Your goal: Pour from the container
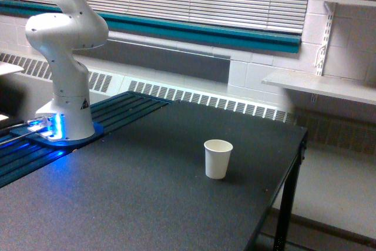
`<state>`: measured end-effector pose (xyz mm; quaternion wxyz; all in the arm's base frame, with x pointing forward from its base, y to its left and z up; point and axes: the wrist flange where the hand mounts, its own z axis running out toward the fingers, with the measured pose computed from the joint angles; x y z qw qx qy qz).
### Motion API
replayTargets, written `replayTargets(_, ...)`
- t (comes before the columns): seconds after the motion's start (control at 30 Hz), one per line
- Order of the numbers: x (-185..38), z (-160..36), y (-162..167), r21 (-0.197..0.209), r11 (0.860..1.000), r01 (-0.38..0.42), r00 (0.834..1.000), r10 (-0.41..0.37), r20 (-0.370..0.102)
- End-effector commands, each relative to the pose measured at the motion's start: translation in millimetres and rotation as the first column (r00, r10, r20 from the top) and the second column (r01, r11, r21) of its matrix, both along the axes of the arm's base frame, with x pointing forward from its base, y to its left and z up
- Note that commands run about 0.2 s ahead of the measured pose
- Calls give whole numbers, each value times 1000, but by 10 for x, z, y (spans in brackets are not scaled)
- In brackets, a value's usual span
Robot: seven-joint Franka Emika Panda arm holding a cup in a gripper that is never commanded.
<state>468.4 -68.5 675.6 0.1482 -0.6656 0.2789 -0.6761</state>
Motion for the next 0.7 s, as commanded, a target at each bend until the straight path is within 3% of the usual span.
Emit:
replayTargets(0.03,-152,-140,66,-86,996,-1,1000,-1,-22)
replayTargets(0.3,-269,-319,96,-128,992,-8,996,-4,-88)
replayTargets(0.53,-379,-571,70,-137,991,3,989,-23,-148)
replayTargets(0.7,-490,-766,60,-141,990,18,986,-41,-163)
